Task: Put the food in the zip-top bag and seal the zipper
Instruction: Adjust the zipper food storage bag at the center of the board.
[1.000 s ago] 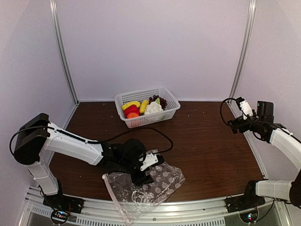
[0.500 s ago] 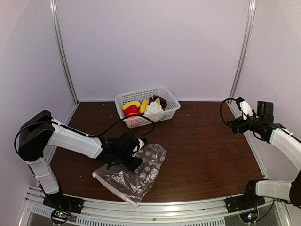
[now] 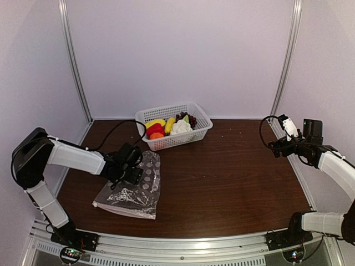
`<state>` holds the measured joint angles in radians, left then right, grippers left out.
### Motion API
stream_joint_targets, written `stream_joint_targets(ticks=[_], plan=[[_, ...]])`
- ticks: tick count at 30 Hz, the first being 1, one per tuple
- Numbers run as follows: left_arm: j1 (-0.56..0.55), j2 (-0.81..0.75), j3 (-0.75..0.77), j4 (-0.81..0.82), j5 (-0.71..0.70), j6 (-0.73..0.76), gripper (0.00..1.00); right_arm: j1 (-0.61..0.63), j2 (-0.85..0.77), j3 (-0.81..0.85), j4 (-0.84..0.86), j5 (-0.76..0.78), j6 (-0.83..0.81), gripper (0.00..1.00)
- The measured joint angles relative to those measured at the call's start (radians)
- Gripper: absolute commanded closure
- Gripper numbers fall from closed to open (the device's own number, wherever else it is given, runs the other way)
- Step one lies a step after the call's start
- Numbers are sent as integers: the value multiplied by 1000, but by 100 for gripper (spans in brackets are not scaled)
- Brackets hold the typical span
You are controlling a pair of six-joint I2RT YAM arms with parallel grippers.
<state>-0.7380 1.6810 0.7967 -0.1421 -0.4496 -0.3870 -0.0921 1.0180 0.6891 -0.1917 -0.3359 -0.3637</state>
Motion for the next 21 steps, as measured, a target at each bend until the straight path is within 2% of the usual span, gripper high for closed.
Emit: stream_joint_targets(ticks=[5, 7, 11, 16, 21], plan=[[-5, -82, 92, -78, 51, 65, 18, 0, 0, 0, 0, 0, 0, 0], [-10, -105, 222, -119, 122, 116, 15, 0, 0, 0, -1, -1, 0, 0], [-16, -104, 435, -147, 170, 187, 14, 0, 0, 0, -5, -3, 0, 0], [8, 23, 733, -237, 133, 217, 12, 0, -1, 0, -11, -6, 0, 0], [71, 189, 892, -325, 85, 164, 14, 0, -1, 0, -17, -8, 0, 0]])
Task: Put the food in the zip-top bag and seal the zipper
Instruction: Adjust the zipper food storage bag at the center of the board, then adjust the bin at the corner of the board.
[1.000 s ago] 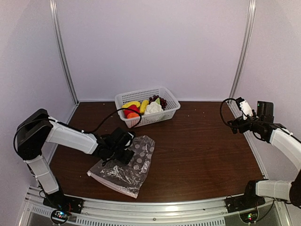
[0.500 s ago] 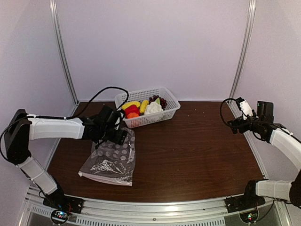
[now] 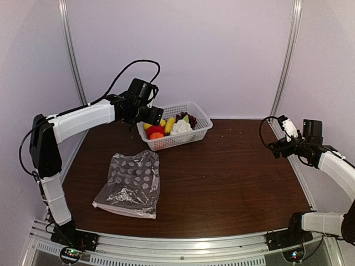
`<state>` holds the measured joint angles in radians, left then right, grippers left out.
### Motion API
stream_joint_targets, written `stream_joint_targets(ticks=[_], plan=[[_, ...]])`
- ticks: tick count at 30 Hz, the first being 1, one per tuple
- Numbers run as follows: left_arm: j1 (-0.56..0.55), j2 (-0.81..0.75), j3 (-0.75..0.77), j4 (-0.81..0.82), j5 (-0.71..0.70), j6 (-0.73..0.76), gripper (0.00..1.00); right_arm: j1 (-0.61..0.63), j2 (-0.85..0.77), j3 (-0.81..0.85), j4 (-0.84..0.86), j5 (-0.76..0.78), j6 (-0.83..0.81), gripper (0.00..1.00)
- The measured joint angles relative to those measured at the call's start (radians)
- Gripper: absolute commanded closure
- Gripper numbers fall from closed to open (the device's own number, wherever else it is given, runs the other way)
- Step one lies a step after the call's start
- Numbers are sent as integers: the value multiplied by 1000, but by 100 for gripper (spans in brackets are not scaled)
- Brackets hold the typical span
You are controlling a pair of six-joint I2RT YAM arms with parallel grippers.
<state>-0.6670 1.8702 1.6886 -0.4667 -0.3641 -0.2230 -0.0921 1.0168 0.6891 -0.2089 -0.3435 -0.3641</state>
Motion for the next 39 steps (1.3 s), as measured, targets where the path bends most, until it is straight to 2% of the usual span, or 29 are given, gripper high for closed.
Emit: stream_joint_targets(ticks=[4, 9, 15, 19, 24, 32, 39], plan=[[80, 117, 75, -51, -8, -79, 20, 0, 0, 0, -2, 0, 0, 0], [152, 228, 159, -87, -20, -159, 22, 0, 0, 0, -5, 0, -4, 0], [177, 304, 176, -90, -18, -261, 25, 0, 0, 0, -5, 0, -6, 0], [180, 320, 176, -103, -5, -324, 35, 0, 0, 0, -5, 0, -7, 0], [180, 320, 169, -99, 82, -378, 39, 0, 0, 0, -5, 0, -7, 0], [116, 291, 21, -40, 158, -399, 38, 0, 1, 0, -5, 1, -8, 0], [-65, 161, -151, -5, 181, -434, 34, 0, 8, 0, -6, 1, -11, 0]])
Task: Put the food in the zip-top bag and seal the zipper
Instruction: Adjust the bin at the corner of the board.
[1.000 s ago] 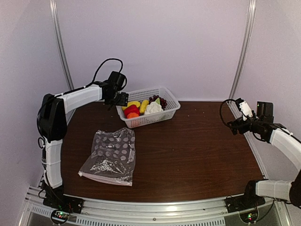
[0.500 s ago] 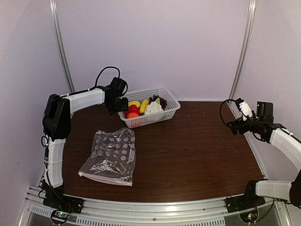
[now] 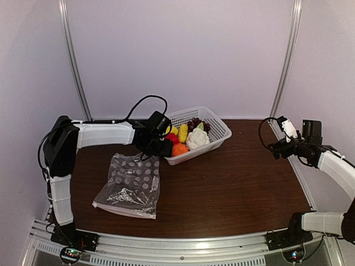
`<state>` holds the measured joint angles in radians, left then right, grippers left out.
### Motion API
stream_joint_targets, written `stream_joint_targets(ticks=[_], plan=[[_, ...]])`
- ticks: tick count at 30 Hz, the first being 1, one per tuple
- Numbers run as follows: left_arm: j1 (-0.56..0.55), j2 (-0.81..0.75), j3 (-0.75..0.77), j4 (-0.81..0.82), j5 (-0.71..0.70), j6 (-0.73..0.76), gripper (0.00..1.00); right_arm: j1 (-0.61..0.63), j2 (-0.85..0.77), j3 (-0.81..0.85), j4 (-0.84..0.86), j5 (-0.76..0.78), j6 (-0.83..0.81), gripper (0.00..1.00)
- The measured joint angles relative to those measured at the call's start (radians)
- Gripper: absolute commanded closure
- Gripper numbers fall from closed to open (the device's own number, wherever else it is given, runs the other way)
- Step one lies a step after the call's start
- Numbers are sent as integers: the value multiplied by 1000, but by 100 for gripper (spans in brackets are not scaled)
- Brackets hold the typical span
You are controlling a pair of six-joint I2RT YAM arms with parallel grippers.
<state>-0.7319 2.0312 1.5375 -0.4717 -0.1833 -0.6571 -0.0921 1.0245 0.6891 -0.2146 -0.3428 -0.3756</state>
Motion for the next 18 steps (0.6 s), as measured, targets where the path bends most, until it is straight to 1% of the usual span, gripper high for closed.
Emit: stream_joint_targets(ticks=[2, 5, 9, 11, 14, 18], plan=[[-66, -26, -27, 0, 10, -8, 32, 0, 5, 0, 0, 0, -3, 0], [-154, -38, -39, 1, 29, -27, 22, 0, 13, 0, -1, 0, -7, 0], [-269, -38, -32, 10, 63, -37, 18, 0, 16, 0, -3, 0, -11, 1], [-316, -38, -18, 3, 79, -42, 13, 0, 18, 0, -5, 0, -14, 0], [-354, -53, 1, -22, 94, -40, 5, 0, 18, 0, -8, 0, -14, 0], [-346, -143, 2, -110, 87, 11, 4, 0, 18, 0, -8, 0, -14, 0]])
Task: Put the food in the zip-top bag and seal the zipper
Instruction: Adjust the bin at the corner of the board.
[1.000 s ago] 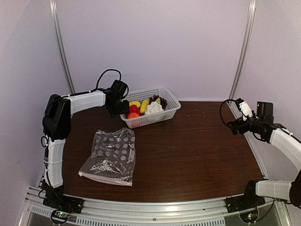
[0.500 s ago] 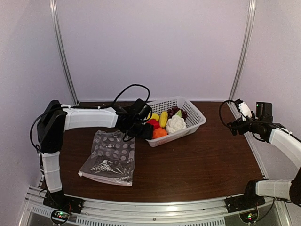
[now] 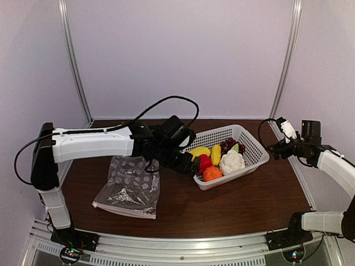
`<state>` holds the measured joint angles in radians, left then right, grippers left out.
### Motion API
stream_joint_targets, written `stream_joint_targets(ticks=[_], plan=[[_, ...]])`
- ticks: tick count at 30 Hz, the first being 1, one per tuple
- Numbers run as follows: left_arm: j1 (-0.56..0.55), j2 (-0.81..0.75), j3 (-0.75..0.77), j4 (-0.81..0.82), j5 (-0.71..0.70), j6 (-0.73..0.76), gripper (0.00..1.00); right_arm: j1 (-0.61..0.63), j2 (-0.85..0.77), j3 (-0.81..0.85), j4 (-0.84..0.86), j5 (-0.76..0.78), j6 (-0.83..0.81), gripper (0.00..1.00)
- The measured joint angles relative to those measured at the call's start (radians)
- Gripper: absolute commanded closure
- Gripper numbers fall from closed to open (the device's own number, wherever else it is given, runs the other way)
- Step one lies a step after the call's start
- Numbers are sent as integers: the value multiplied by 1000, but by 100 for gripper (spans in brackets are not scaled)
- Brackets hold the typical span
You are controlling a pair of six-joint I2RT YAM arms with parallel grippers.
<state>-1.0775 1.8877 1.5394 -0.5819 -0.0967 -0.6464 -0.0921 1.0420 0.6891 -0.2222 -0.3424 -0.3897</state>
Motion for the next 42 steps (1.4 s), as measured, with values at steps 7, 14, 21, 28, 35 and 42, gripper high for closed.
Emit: stream_joint_targets(ticks=[7, 14, 21, 28, 35, 42], plan=[[47, -104, 144, -111, 3, 371, 9, 0, 1, 0, 0, 1, 0, 0], [197, -10, 266, -135, 70, 639, 19, 0, 2, 0, -3, -1, 0, 1], [351, 200, 442, -154, 208, 747, 28, 0, 1, 0, -18, -22, -1, 1], [388, 342, 595, -153, 294, 779, 33, 0, 0, 0, -18, -24, -3, 1], [374, 505, 723, -143, 306, 772, 45, 0, 3, 0, -19, -24, -5, 1], [374, 604, 773, -140, 310, 761, 67, 0, 3, 0, -19, -24, -5, 1]])
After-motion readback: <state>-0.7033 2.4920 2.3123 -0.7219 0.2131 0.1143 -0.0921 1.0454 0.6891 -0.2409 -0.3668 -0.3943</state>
